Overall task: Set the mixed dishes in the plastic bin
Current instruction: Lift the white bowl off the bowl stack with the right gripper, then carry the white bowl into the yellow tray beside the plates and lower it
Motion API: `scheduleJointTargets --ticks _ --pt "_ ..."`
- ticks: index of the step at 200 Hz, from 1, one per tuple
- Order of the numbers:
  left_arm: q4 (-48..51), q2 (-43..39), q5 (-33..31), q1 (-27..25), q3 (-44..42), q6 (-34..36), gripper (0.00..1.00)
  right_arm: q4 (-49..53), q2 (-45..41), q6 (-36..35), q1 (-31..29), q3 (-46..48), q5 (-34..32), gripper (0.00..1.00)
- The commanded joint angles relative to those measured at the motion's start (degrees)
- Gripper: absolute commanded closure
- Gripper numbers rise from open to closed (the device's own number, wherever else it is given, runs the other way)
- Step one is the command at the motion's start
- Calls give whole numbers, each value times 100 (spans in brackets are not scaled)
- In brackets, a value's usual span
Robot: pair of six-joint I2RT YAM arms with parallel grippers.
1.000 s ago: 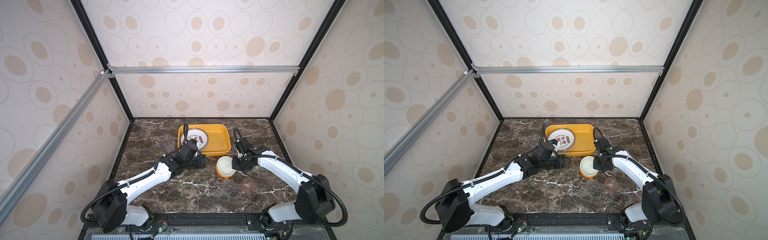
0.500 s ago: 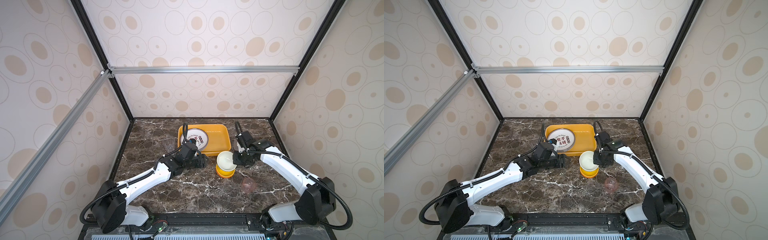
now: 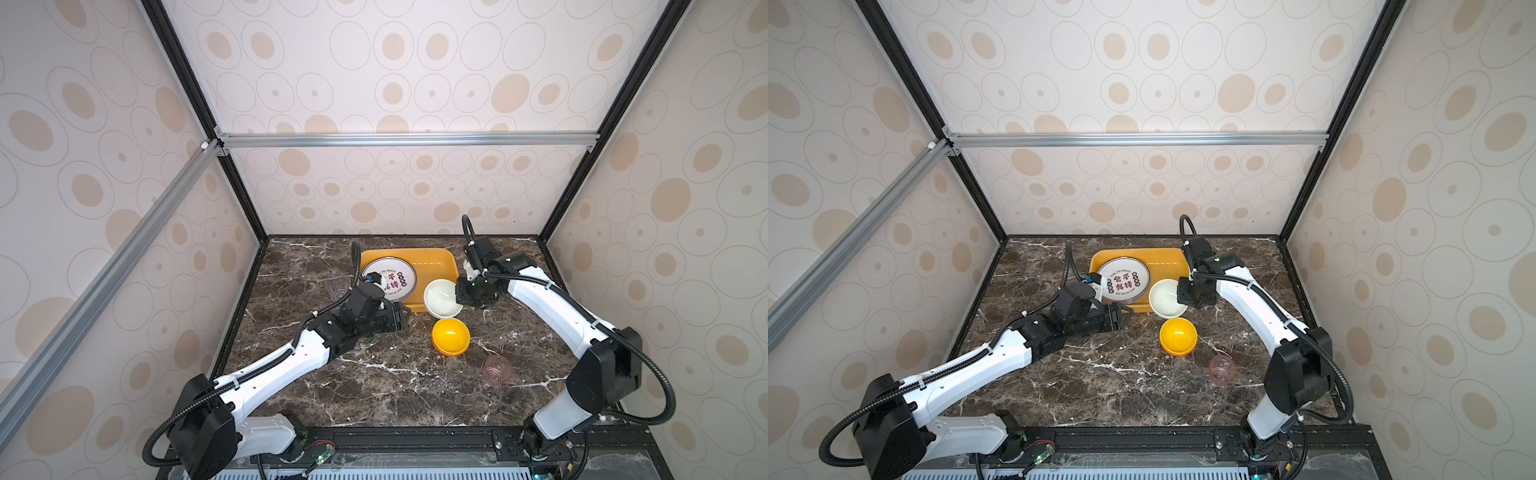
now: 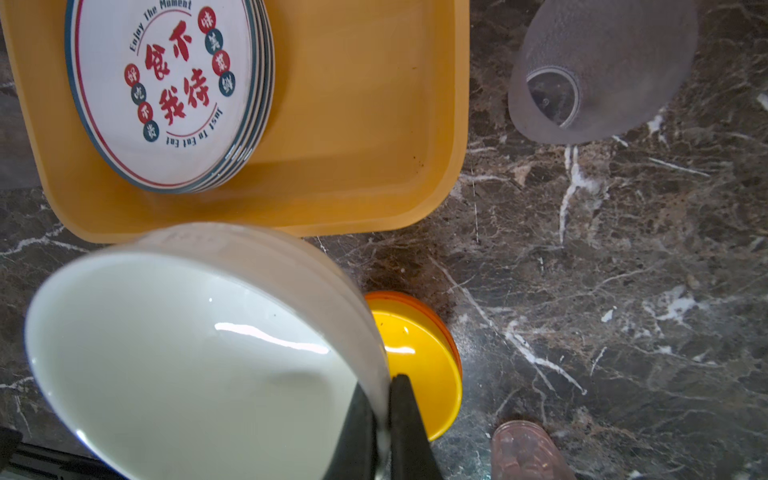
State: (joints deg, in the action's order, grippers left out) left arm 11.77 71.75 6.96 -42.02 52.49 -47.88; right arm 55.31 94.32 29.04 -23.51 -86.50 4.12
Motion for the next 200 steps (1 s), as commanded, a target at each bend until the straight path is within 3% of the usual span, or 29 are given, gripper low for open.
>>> scheduleJointTargets --ticks 1,122,200 --pt "91 -142 -103 104 -28 -3 33 31 310 -12 102 -533 148 100" --pt "274 -293 -151 287 -140 -60 33 533 2877 197 623 -3387 32 100" --pt "386 -280 -125 436 -198 -74 33 644 4102 499 705 -4813 119 100"
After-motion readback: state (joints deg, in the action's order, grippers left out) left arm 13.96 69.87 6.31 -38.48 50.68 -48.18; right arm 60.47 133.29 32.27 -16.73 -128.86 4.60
